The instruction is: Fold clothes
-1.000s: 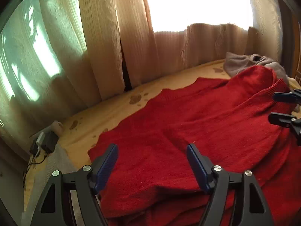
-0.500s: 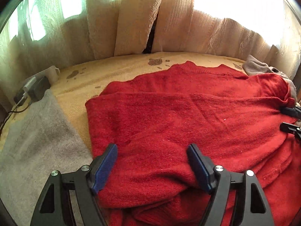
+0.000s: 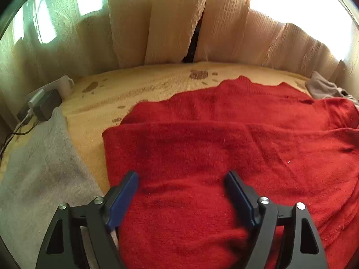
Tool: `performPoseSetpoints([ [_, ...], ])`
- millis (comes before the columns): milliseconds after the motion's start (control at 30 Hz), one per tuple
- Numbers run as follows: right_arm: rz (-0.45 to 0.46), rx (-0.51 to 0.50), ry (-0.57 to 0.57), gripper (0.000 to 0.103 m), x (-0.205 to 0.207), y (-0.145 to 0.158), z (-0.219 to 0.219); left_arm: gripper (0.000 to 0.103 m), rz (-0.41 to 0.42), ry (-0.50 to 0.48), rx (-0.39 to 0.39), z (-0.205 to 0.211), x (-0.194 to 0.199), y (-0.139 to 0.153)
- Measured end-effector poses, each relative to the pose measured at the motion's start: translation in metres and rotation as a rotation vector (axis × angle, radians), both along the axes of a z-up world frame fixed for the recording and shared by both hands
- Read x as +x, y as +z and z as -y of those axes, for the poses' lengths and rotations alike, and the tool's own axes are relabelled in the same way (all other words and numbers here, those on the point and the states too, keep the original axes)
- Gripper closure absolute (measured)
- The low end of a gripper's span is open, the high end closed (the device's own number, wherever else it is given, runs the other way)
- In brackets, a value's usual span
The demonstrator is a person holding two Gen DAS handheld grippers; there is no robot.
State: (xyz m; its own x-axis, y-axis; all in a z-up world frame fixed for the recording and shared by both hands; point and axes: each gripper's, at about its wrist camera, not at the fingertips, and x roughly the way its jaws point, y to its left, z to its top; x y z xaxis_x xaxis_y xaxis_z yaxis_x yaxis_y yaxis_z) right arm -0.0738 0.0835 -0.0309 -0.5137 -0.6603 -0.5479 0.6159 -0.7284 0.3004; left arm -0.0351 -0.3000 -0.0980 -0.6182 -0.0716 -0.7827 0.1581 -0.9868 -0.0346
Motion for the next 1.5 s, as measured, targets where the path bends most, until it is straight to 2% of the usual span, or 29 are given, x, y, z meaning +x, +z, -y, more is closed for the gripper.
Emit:
performPoseSetpoints([
  [33,0.006,0.065,0.021,0.021,-0.002,-0.008,0.014,0.019,-0.005,0.003,0.004,0.003,0.001,0.001],
  [100,0.067,0.215,-0.028,0.021,-0.014,-0.034,0.029,0.018,-0.002,0.001,0.007,0.005,0.001,-0.002],
  [167,0.057,0.199,-0.033,0.021,-0.014,-0.031,0.026,0.018,0.000,0.000,-0.001,0.003,0.001,-0.001],
  [300,0.035,0.283,-0.037,0.021,-0.012,-0.038,0.034,0.017,0.003,-0.001,-0.003,0.002,0.000,-0.001],
  [367,0.010,0.353,-0.033,0.016,-0.009,-0.039,0.045,0.016,0.005,0.000,-0.002,0.002,-0.001,-0.002],
  [467,-0.016,0.459,0.016,0.000,-0.003,-0.048,0.062,0.014,0.011,-0.002,-0.006,0.001,-0.002,-0.003],
  [567,-0.027,0.470,0.016,0.000,-0.002,-0.050,0.063,0.014,0.029,-0.015,0.009,0.000,0.012,0.008],
  [600,-0.020,0.456,0.019,0.000,-0.003,-0.050,0.062,0.014,0.022,-0.027,0.021,-0.003,0.021,0.015],
  [667,-0.019,0.453,0.020,0.000,-0.003,-0.051,0.062,0.014,-0.053,-0.093,0.072,-0.017,0.054,0.038],
  [700,-0.021,0.457,0.019,0.000,-0.002,-0.051,0.063,0.014,-0.084,-0.143,0.073,-0.024,0.074,0.049],
  [733,-0.024,0.461,0.018,0.000,-0.001,-0.051,0.064,0.014,-0.107,-0.188,0.060,-0.031,0.094,0.058],
  [767,-0.025,0.463,0.018,0.000,-0.001,-0.051,0.065,0.014,-0.114,-0.217,0.010,-0.040,0.114,0.063],
  [833,-0.027,0.466,0.016,0.000,0.000,-0.051,0.066,0.014,-0.114,-0.261,-0.087,-0.054,0.153,0.065],
  [900,-0.028,0.467,0.016,0.000,0.000,-0.051,0.066,0.014,-0.090,-0.288,-0.127,-0.059,0.186,0.058],
  [967,-0.032,0.469,0.013,0.000,0.001,-0.050,0.066,0.014,-0.063,-0.292,-0.114,-0.058,0.215,0.048],
  [1067,-0.109,0.452,-0.003,0.001,0.015,-0.039,0.064,0.014,-0.043,-0.238,-0.084,-0.052,0.249,0.036],
  [1133,-0.151,0.350,0.052,0.008,0.046,-0.014,0.062,0.014,-0.046,-0.201,-0.061,-0.047,0.266,0.030],
  [1200,-0.206,0.242,0.135,0.008,0.088,0.012,0.062,0.014,-0.055,-0.161,-0.054,-0.043,0.276,0.027],
  [1300,-0.320,0.202,0.368,0.008,0.183,0.032,0.079,0.014,-0.091,-0.130,-0.019,-0.038,0.289,0.027],
  [1367,-0.345,0.204,0.544,0.008,0.248,0.023,0.094,0.014,-0.126,-0.117,0.009,-0.037,0.292,0.030],
  [1433,-0.344,0.232,0.660,0.008,0.303,0.003,0.110,0.014,-0.157,-0.110,0.021,-0.039,0.294,0.033],
  [1500,-0.323,0.280,0.723,0.008,0.342,-0.022,0.125,0.014,-0.173,-0.106,0.018,-0.043,0.293,0.035],
])
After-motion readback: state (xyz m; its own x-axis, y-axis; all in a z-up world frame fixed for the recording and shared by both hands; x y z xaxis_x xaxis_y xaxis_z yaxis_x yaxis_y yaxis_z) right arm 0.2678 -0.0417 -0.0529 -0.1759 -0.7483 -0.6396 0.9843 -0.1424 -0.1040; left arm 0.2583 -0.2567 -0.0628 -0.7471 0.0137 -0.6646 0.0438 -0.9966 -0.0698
